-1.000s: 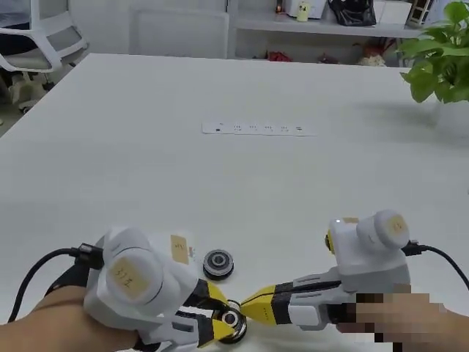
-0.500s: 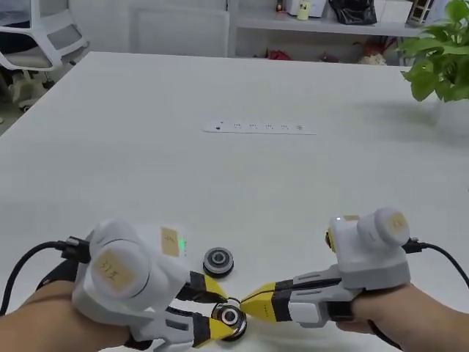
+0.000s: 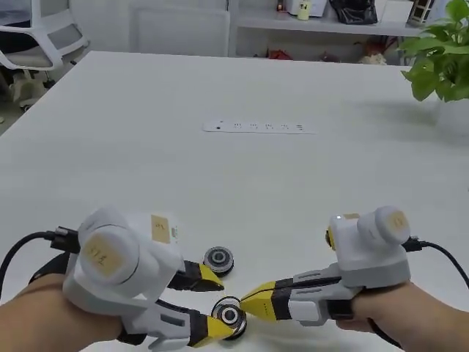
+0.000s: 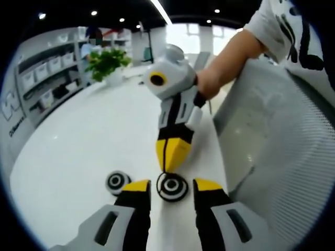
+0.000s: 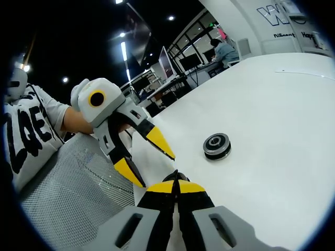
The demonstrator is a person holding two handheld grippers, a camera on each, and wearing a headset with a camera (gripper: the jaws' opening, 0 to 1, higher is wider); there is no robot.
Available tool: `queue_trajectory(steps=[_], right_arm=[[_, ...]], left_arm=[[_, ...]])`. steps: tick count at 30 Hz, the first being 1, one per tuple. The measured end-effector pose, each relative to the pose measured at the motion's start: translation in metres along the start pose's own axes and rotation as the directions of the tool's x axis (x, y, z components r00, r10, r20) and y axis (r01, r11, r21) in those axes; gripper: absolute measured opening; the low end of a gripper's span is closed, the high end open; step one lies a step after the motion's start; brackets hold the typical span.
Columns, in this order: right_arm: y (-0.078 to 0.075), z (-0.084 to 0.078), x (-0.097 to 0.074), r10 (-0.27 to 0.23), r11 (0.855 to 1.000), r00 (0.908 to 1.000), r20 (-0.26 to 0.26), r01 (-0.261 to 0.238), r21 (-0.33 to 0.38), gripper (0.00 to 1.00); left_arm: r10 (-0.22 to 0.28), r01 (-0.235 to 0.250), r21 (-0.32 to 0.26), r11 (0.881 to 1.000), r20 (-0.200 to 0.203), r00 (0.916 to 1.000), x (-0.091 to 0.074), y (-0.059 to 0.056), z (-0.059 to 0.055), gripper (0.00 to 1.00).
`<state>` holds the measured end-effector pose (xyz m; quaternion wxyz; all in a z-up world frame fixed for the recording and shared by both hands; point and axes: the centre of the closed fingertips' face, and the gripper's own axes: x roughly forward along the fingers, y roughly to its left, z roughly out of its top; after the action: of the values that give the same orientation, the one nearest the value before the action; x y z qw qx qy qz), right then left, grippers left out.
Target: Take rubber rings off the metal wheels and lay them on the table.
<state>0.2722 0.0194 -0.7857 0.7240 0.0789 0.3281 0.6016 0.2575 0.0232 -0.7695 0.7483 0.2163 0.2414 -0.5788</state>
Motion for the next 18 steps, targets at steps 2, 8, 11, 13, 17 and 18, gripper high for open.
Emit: queue_trajectory(steps=[2,8,11,13,17,18], right_arm=[[0.000,0.000,0.000,0.000,1.000,1.0000,0.000,0.000,-0.001,0.00],[0.002,0.002,-0.001,0.001,1.000,1.0000,0.001,-0.001,-0.002,0.00],[0.002,0.002,-0.001,0.003,1.000,1.0000,0.002,-0.003,-0.004,0.00],[0.003,0.002,-0.001,0.004,1.000,1.0000,0.001,-0.004,-0.005,0.00],[0.004,0.004,-0.002,0.006,1.000,1.0000,0.000,-0.006,-0.007,0.00],[0.004,0.004,-0.002,0.006,1.000,1.0000,-0.001,-0.006,-0.008,0.00]], left_arm=[[0.000,0.000,-0.006,1.000,0.001,1.0000,-0.002,0.000,0.001,0.34],[-0.008,0.008,-0.017,1.000,0.000,1.0000,-0.004,-0.002,0.002,0.40],[-0.008,0.008,-0.020,1.000,0.003,1.0000,-0.006,-0.002,0.003,0.41],[-0.005,0.006,-0.021,1.000,0.006,1.0000,-0.007,-0.002,0.004,0.42],[0.000,0.000,-0.021,1.000,0.003,1.0000,-0.010,-0.001,0.004,0.45],[0.001,-0.001,-0.020,1.000,0.002,1.0000,-0.011,-0.001,0.004,0.45]])
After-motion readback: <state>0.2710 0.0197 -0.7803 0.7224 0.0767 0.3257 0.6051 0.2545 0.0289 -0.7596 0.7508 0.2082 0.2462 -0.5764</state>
